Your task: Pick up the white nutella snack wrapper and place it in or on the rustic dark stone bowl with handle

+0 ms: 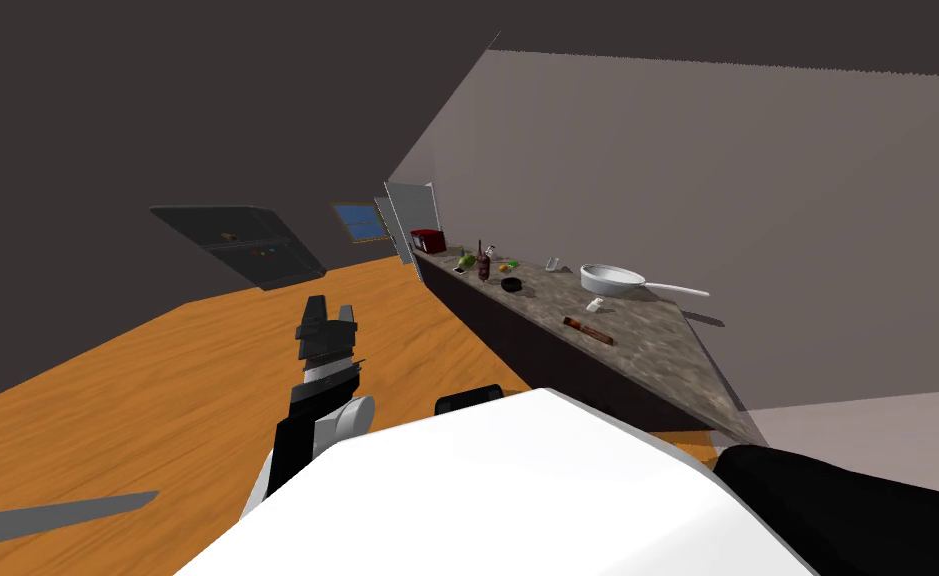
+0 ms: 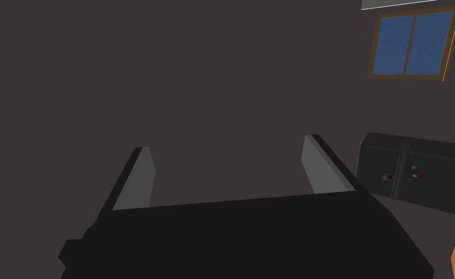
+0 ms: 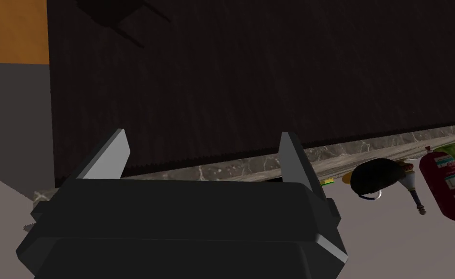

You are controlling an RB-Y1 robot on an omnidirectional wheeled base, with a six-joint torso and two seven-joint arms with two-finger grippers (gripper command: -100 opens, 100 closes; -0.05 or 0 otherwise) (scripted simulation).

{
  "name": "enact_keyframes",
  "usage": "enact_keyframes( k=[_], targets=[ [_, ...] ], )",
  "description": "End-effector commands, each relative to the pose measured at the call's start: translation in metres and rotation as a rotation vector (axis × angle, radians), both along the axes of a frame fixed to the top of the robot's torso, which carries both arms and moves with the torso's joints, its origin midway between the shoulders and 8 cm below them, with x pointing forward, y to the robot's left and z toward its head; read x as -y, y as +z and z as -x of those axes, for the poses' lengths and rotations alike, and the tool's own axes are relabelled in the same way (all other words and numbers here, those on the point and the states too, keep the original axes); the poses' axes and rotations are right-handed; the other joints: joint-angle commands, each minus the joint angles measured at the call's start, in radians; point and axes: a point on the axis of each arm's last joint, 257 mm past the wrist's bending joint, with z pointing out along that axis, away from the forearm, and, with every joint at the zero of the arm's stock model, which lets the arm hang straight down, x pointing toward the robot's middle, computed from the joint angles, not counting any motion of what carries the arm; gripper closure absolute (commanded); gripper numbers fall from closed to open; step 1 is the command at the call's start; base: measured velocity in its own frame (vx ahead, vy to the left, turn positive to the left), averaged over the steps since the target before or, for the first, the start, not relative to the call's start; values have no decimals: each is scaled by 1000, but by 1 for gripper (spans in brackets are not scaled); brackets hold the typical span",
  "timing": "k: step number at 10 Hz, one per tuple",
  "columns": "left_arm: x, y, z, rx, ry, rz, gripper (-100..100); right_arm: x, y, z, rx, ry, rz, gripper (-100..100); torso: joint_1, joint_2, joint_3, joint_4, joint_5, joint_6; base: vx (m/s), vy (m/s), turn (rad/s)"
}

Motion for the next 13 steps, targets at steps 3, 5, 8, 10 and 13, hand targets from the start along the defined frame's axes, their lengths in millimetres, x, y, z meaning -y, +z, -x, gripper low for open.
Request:
enact_keyframes(
  k=[3,5,8,10,13],
  targets=[
    [0,0,0,0,0,0,0,24,4,46,-146,43,55,-100,0,-1,0,0,0,0,66,48,94],
    [0,0,0,0,0,0,0,38,10,71,-234,75,87,-100,-2,-1,-1,0,-1,0,73,28,108],
    [0,0,0,0,0,0,0,64,25,113,-390,141,143,-100,-3,-1,0,0,-1,0,80,23,94],
    [0,0,0,0,0,0,0,78,33,125,-461,190,168,-100,-4,-4,-2,-1,-1,0,118,2,146],
    [0,0,0,0,0,0,0,101,47,143,-575,271,212,-100,-4,-1,-1,0,-1,1,80,-9,85]
  ],
)
